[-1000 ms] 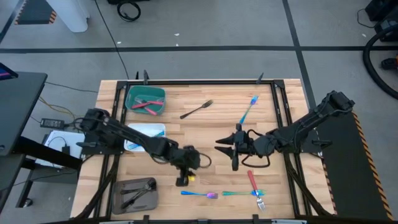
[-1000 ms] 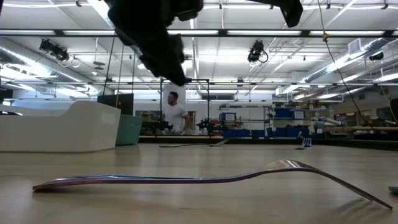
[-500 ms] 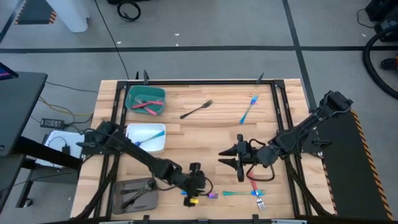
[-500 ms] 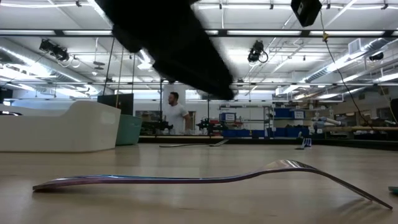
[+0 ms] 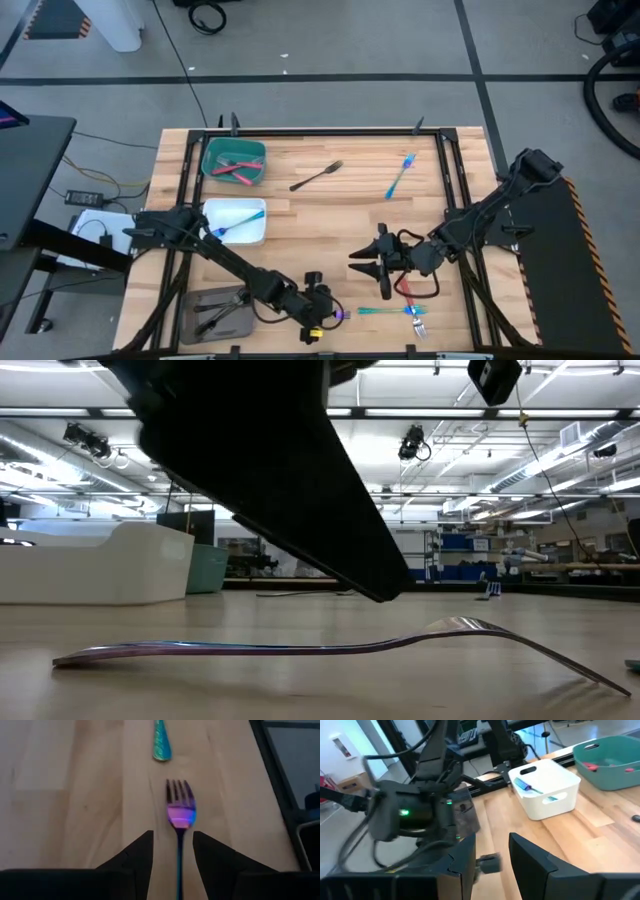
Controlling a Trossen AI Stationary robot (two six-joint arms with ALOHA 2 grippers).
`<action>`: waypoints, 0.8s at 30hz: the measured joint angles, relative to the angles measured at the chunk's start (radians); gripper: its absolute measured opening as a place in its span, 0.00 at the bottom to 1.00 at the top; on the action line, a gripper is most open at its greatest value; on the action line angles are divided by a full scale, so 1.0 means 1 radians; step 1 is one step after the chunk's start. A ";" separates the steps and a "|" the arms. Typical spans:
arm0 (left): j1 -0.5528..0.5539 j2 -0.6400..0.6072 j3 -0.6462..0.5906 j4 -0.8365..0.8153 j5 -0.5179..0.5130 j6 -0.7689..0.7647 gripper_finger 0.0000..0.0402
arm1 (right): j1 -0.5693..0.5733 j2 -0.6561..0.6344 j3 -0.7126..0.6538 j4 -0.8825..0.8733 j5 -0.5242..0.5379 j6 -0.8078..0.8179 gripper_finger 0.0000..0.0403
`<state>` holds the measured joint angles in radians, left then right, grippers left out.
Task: Sort silverware by color (type)
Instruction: Put the blue fork into the white bin
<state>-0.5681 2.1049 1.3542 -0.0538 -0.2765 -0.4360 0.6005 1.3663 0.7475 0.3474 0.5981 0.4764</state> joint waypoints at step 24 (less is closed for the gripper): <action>0.010 0.111 0.009 -0.002 -0.062 -0.126 0.31 | 0.012 0.015 -0.002 0.026 -0.015 -0.002 0.31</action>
<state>-0.5578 2.2161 1.3628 -0.0558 -0.3386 -0.5621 0.6125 1.3815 0.7460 0.3736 0.5835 0.4741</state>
